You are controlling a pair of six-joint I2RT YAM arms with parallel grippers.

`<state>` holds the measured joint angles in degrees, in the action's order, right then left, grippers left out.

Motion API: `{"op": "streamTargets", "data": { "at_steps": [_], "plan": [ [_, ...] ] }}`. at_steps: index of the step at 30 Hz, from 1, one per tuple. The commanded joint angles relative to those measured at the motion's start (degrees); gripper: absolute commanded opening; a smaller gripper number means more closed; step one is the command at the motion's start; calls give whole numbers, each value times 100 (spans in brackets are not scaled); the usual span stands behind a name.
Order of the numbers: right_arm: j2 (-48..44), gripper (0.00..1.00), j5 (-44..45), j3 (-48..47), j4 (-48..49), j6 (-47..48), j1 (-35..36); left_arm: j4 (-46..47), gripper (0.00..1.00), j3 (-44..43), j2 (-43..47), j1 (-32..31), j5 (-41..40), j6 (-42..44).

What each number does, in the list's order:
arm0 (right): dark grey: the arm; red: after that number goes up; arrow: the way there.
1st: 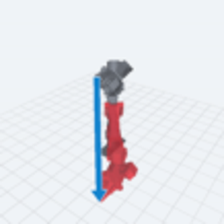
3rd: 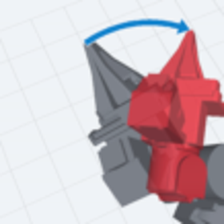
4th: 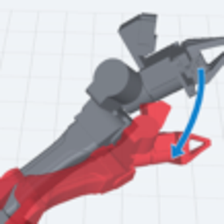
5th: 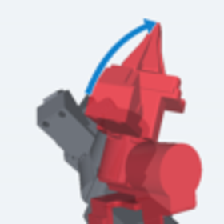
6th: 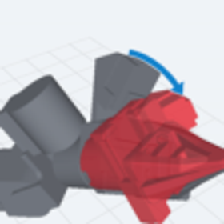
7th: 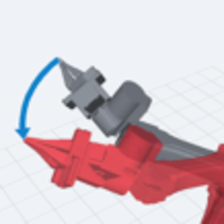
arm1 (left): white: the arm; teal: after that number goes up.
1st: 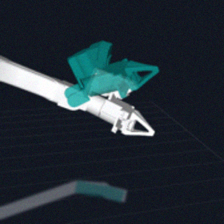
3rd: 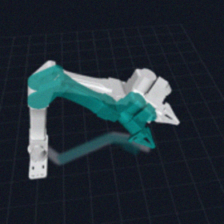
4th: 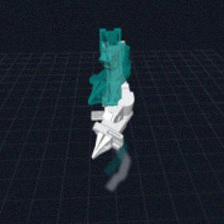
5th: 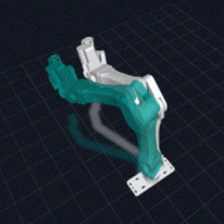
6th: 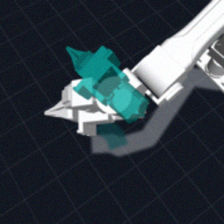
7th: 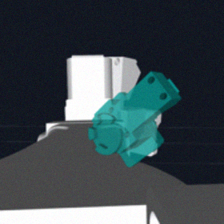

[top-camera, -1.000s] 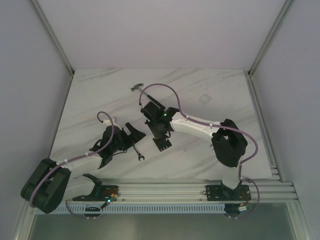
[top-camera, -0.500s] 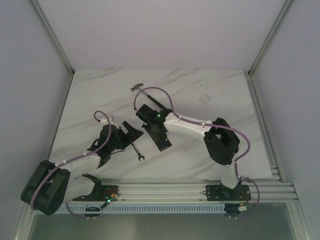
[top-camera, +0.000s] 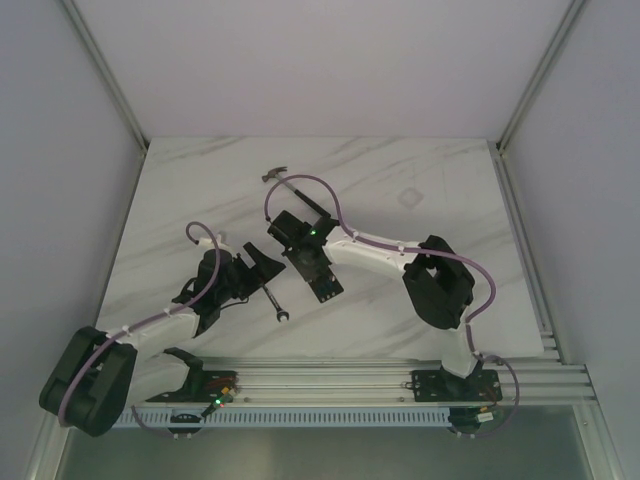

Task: Snap on the fuse box
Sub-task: Install the fuse at the fuse box base.

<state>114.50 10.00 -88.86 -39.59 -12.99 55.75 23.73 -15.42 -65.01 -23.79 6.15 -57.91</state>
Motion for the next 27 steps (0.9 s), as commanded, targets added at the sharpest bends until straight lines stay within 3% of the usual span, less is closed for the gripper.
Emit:
{"op": "streamTargets", "data": {
  "at_steps": [1,27],
  "plan": [
    [126,0,167,-170,-165,34,54,-84,100,-40,70,32,-52,93],
    [322,0,315,-151,-147,-134,168,-140,100,-21,212,45,19,67]
  ]
}}
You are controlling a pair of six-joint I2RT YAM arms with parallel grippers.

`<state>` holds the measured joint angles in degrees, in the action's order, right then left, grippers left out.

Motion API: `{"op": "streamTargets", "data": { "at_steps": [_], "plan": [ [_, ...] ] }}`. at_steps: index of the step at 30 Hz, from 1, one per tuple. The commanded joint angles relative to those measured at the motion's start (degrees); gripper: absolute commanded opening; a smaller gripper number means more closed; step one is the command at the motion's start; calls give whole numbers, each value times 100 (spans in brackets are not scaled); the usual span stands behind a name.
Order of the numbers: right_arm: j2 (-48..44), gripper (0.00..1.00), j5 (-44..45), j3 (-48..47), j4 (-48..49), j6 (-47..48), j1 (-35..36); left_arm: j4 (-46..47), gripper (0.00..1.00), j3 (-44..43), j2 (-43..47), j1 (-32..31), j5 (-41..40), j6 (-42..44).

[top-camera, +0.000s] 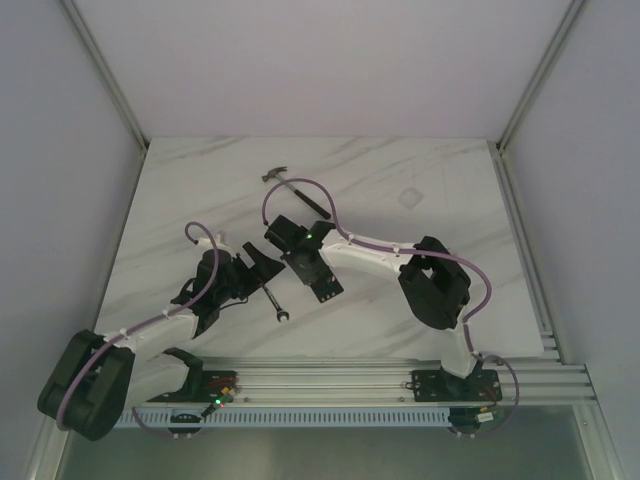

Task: Snap on the fuse box
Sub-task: Install the fuse at the fuse box base.

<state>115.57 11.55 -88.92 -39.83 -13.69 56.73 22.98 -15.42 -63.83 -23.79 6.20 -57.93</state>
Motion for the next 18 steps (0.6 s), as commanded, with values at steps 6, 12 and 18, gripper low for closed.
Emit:
{"op": "streamTargets", "data": {
  "at_steps": [6,12,18],
  "plan": [
    [256,7,173,-186,-76,-83,115,-66,100,-16,104,38,61,62],
    [230,14,117,-169,3,-132,119,-79,100,-4,136,39,70,42],
    [289,15,46,-138,117,-168,134,-107,100,15,210,44,70,35]
  ]
}}
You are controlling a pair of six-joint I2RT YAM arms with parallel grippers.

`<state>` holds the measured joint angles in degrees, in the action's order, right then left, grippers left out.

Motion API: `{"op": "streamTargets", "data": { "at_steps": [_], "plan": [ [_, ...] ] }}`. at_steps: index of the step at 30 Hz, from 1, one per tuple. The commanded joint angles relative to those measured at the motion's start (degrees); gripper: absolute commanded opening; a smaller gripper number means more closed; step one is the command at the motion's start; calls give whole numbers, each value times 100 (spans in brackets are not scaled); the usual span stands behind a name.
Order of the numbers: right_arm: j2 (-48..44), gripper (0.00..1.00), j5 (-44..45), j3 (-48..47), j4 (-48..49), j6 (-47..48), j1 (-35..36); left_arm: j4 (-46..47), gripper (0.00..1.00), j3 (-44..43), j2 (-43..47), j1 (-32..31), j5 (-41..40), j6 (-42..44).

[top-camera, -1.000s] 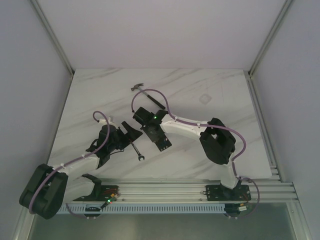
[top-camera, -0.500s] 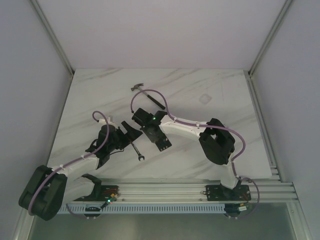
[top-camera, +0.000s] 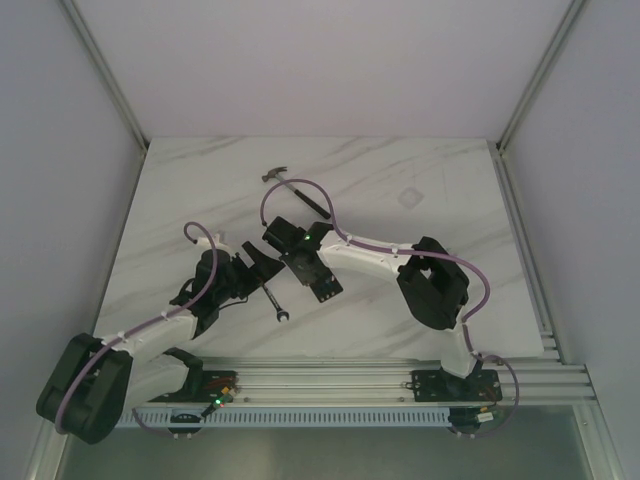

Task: Snap on the fuse box
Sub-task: Install the fuse at the fuse box base.

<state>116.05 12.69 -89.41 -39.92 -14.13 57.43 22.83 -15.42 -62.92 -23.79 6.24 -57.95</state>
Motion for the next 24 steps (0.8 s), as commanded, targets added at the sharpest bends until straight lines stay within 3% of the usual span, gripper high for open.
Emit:
{"op": "streamTargets", "data": {
  "at_steps": [1,7,16,24],
  "plan": [
    [261,15,-62,-85,133,-125,60,-108,100,26,135,34,58,38],
    [361,15,-14,-70,175,-117,61,-174,100,32,209,35,40,47],
    [200,26,-61,16,308,-162,59,-181,100,45,239,32,50,38],
    [24,27,129,80,346,-239,53,-232,100,72,340,31,50,23]
  ]
}}
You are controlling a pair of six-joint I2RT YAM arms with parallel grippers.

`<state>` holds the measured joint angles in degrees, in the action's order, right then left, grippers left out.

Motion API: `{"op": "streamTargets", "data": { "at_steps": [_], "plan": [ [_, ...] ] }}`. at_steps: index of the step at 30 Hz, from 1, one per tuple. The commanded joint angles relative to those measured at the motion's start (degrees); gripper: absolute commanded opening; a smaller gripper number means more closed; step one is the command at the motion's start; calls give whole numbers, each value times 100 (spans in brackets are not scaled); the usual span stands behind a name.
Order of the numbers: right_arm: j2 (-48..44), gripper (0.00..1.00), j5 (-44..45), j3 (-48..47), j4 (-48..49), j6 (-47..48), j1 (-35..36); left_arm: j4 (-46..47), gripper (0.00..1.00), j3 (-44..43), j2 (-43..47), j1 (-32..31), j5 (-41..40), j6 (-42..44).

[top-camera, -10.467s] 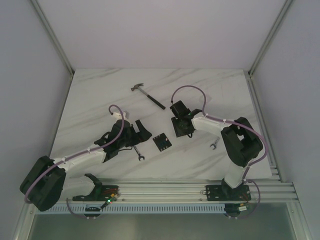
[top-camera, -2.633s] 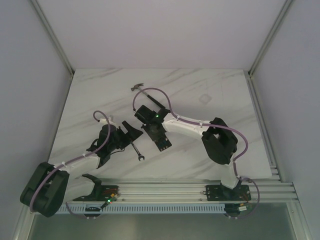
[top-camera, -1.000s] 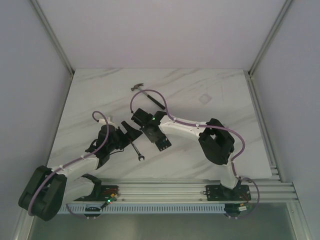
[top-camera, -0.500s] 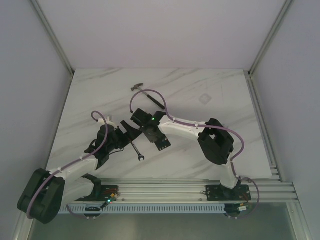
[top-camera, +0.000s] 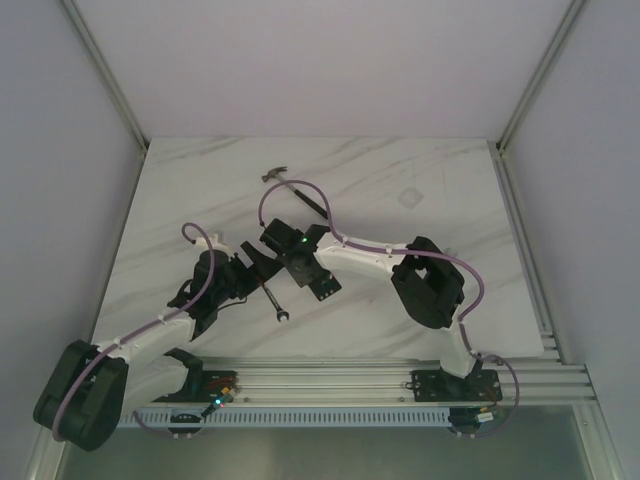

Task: Snap on the fuse box
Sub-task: Install the fuse at the fuse box base.

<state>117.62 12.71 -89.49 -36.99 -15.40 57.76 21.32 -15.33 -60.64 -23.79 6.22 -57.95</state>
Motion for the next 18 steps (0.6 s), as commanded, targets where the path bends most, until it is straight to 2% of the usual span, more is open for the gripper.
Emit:
{"op": "streamTargets", "data": {
  "at_steps": [1,8,18],
  "plan": [
    [-184,28,134,78,60,-112,18,-84,100,67,122,37,52,29],
    [-495,32,206,71,92,-140,25,-76,100,70,132,30,147,0],
    [-468,30,254,204,121,-168,24,5,97,65,30,-18,223,-53]
  ]
}}
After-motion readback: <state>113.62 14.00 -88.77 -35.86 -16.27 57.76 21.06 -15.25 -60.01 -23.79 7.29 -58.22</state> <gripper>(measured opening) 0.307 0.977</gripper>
